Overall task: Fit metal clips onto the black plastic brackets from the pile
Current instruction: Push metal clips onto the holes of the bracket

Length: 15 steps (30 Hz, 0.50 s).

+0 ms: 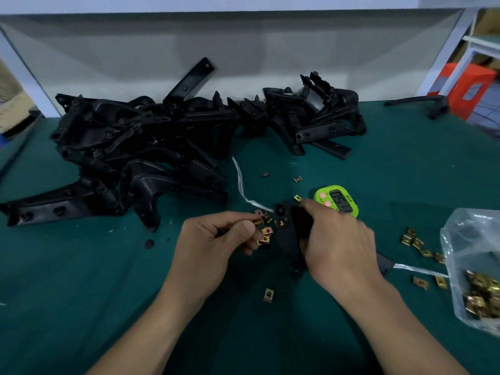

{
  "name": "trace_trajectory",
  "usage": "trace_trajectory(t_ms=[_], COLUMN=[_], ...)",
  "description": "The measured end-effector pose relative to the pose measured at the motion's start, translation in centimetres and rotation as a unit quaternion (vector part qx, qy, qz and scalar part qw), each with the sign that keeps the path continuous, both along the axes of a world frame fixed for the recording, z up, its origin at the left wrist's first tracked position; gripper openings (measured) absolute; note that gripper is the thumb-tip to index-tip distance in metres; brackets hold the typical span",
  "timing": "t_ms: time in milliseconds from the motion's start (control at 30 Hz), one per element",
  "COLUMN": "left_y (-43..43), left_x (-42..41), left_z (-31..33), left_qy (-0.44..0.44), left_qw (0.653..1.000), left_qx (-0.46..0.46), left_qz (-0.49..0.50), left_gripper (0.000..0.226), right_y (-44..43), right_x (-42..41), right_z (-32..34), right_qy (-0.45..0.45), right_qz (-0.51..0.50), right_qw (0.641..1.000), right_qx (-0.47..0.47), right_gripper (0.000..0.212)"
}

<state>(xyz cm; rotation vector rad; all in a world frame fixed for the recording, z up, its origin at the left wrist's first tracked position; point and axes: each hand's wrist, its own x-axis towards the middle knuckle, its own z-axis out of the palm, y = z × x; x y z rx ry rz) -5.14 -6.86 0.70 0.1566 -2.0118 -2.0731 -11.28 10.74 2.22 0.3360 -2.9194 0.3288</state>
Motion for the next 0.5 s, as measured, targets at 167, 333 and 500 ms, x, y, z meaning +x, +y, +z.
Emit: trace_trajectory(t_ms=[167, 333, 500], left_y=[0.6, 1.2, 1.5], left_x=[0.1, 0.3, 0.3], left_z=[0.0, 0.3, 0.4], left_qy=[-0.030, -0.039, -0.053], left_qw=[1.000, 0.999, 0.997], left_qx=[0.004, 0.027, 0.062], left_qz=[0.007, 0.005, 0.016], left_gripper=[0.027, 0.030, 0.030], right_y=[-0.2, -0.4, -0.6], right_x=[0.2, 0.1, 0.2], right_z=[-0.2, -0.7, -0.7], right_qy=[-0.001, 0.000, -0.003], right_qz=[0.017, 0.019, 0.024], right_qw=[0.999, 0.999, 0.999], right_qx=[-0.033, -0.030, -0.029], right_gripper=[0.042, 0.033, 0.030])
